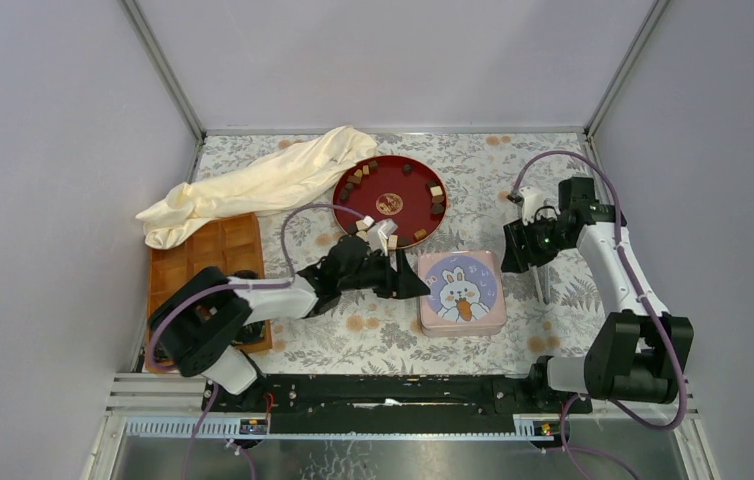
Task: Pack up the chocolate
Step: Close the box lid on the packing box.
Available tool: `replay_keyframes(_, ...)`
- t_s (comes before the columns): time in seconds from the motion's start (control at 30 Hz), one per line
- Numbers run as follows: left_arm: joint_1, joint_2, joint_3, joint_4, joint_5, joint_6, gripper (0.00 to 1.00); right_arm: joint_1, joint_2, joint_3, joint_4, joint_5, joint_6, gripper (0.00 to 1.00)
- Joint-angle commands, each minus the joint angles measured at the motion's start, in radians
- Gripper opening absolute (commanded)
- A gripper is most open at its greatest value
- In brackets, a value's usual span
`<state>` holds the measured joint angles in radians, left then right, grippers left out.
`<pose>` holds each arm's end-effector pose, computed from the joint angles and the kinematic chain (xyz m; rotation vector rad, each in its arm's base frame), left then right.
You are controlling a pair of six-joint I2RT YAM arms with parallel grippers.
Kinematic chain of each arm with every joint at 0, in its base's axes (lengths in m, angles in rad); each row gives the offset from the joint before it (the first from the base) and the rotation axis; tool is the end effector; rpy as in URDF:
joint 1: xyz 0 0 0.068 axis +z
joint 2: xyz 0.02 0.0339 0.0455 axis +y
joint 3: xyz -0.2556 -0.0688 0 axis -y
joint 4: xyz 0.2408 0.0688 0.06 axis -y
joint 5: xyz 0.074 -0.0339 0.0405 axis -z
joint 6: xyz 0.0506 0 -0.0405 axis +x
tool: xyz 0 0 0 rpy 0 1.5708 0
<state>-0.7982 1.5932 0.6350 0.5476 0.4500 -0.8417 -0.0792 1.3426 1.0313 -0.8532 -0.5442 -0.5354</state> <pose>0.2096 -0.2466 0.1588 0.2879 2.2522 -1.4264 0.2574 0.0059 0.2381 -0.7191 2.4499 0.5191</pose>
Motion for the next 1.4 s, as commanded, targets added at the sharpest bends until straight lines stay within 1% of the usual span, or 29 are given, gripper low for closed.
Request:
replay_keyframes(0.0, -0.007, -0.150, -0.053, -0.028, -0.123, 0.062, 0.68, -0.035, -0.050, 0.007, 0.003, 0.077, -0.070, 0.58)
replay_keyframes(0.03, -0.006, -0.179, -0.059, -0.072, -0.158, 0.076, 0.65, -0.040, -0.045, -0.005, 0.003, 0.088, -0.070, 0.54)
replay_keyframes(0.07, -0.006, -0.202, -0.061, -0.127, -0.194, 0.098, 0.62, -0.042, -0.032, -0.018, 0.004, 0.101, -0.066, 0.48)
replay_keyframes(0.17, -0.006, -0.246, -0.066, -0.275, -0.283, 0.137, 0.45, -0.045, 0.008, -0.052, 0.024, 0.156, -0.037, 0.33)
replay_keyframes(0.27, -0.007, -0.244, -0.069, -0.352, -0.314, 0.156, 0.29, -0.045, 0.035, -0.089, 0.061, 0.208, -0.018, 0.25)
replay_keyframes(0.3, -0.007, -0.234, -0.065, -0.367, -0.312, 0.159, 0.26, -0.045, 0.042, -0.100, 0.071, 0.219, -0.017, 0.25)
replay_keyframes(0.33, -0.009, -0.221, -0.059, -0.379, -0.309, 0.162, 0.22, -0.045, 0.049, -0.109, 0.076, 0.222, -0.019, 0.22)
replay_keyframes(0.37, -0.014, -0.204, -0.050, -0.389, -0.308, 0.165, 0.21, -0.045, 0.057, -0.116, 0.077, 0.223, -0.020, 0.20)
replay_keyframes(0.47, -0.041, -0.145, -0.007, -0.406, -0.312, 0.168, 0.18, -0.045, 0.068, -0.137, 0.081, 0.212, -0.022, 0.19)
replay_keyframes(0.6, -0.086, -0.051, 0.081, -0.424, -0.319, 0.170, 0.17, -0.039, 0.076, -0.149, 0.068, 0.169, -0.025, 0.19)
replay_keyframes(0.77, -0.146, 0.059, 0.208, -0.472, -0.337, 0.188, 0.17, 0.006, 0.109, -0.144, 0.036, 0.088, -0.025, 0.19)
replay_keyframes(0.87, -0.165, 0.094, 0.255, -0.500, -0.348, 0.196, 0.16, 0.032, 0.135, -0.106, -0.004, 0.027, -0.043, 0.20)
replay_keyframes(0.97, -0.177, 0.110, 0.297, -0.536, -0.370, 0.210, 0.16, 0.033, 0.175, -0.046, -0.083, -0.084, -0.076, 0.20)
replay_keyframes(1.03, -0.185, 0.119, 0.330, -0.576, -0.391, 0.221, 0.16, 0.035, 0.195, -0.023, -0.101, -0.106, -0.072, 0.21)
replay_keyframes(1.1, -0.189, 0.127, 0.353, -0.604, -0.404, 0.232, 0.16, 0.035, 0.200, -0.021, -0.081, -0.084, -0.035, 0.21)
replay_keyframes(1.2, -0.191, 0.135, 0.369, -0.629, -0.415, 0.244, 0.17, 0.031, 0.182, -0.034, -0.025, 0.025, 0.022, 0.24)
replay_keyframes(1.37, -0.191, 0.140, 0.378, -0.651, -0.426, 0.261, 0.17, -0.009, 0.117, -0.044, 0.010, 0.184, 0.018, 0.29)
